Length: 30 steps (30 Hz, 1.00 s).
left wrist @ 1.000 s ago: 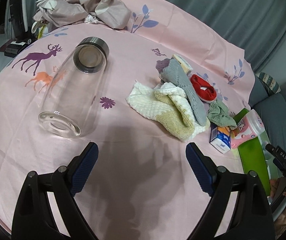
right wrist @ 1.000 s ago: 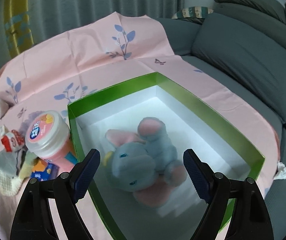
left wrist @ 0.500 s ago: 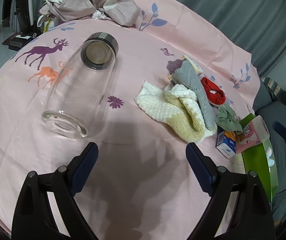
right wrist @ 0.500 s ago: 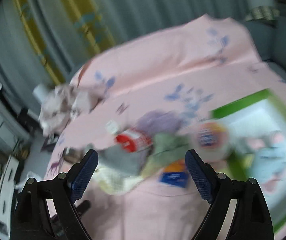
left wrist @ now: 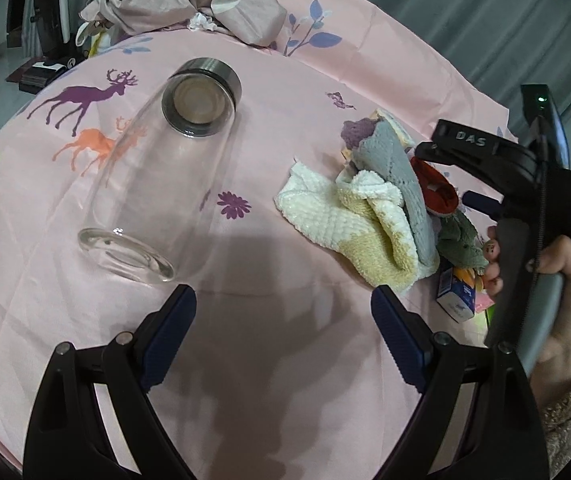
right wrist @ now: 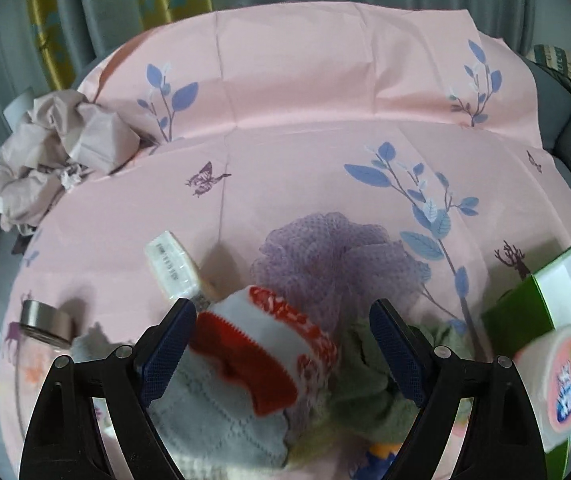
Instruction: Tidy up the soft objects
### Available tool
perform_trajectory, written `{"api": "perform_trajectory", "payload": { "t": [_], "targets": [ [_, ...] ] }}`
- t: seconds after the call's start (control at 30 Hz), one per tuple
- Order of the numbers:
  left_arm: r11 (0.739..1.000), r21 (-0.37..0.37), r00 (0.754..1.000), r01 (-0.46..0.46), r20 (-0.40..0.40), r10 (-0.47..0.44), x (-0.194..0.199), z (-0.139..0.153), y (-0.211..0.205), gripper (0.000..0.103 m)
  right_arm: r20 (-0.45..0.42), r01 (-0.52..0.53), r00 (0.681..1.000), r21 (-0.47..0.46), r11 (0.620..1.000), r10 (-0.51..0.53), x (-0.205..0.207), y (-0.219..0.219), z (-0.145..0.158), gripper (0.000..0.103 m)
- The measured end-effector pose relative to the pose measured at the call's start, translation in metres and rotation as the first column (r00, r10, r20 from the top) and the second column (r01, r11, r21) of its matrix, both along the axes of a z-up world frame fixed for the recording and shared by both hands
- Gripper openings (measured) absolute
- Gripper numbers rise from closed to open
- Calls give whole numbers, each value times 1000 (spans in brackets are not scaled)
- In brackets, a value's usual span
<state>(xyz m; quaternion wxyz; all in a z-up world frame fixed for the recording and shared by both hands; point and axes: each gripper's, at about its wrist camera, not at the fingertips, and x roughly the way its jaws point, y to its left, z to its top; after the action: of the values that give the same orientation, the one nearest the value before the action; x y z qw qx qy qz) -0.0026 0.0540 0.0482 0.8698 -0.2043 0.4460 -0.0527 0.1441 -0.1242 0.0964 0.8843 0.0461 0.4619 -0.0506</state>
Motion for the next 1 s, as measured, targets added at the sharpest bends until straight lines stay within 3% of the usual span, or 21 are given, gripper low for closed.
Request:
{"api": "perform_trajectory", "payload": {
  "t": [0.07, 0.1, 0.13, 0.2, 0.33, 0.5, 0.67, 0.9, 0.97, 1.0],
  "targets": [
    [1000, 6, 1000, 6, -2, -6, 0, 0, -2, 89, -2, -10, 1000, 1, 1000, 10, 1, 1, -4, 87],
    [1000, 6, 1000, 8, 1, -8, -1, 0, -2, 89, -13, -11, 1000, 8, 1000, 12, 3, -1, -7, 77],
    [1000, 5, 1000, 8, 2, -8, -1, 0, -2, 89, -25, -17, 1000, 27, 999, 18, 3, -2, -10, 60],
    [1000, 5, 1000, 6, 3, -6, -1, 0, -2, 89, -34, -21, 999, 42, 999, 22, 1, -5, -12, 46],
    [1000, 12, 1000, -3, 4, 3, -2, 0, -1, 89, -1, -39, 999, 76, 996, 39, -14, -11, -2, 35],
    [1000, 10, 1000, -10, 9, 10, -4, 0, 1, 89, 69, -79, 995, 146, 986, 70, -56, -17, 27, 34],
    [999, 24, 1000, -27, 3, 27, -6, 0, 1, 89, 39, -138, 990, 214, 967, 132, -100, -10, 33, 34],
    [999, 27, 1000, -27, 2, 27, -10, -2, 0, 89, -82, -122, 987, 189, 974, 139, -130, 3, -6, 34],
    [999, 37, 1000, -11, -6, 11, -10, -4, -5, 89, -156, -101, 979, 173, 980, 128, -127, 7, -21, 39],
    [999, 44, 1000, -4, -15, 5, -10, -5, -7, 88, -182, -105, 974, 167, 980, 135, -126, 8, -26, 48]
  ]
}}
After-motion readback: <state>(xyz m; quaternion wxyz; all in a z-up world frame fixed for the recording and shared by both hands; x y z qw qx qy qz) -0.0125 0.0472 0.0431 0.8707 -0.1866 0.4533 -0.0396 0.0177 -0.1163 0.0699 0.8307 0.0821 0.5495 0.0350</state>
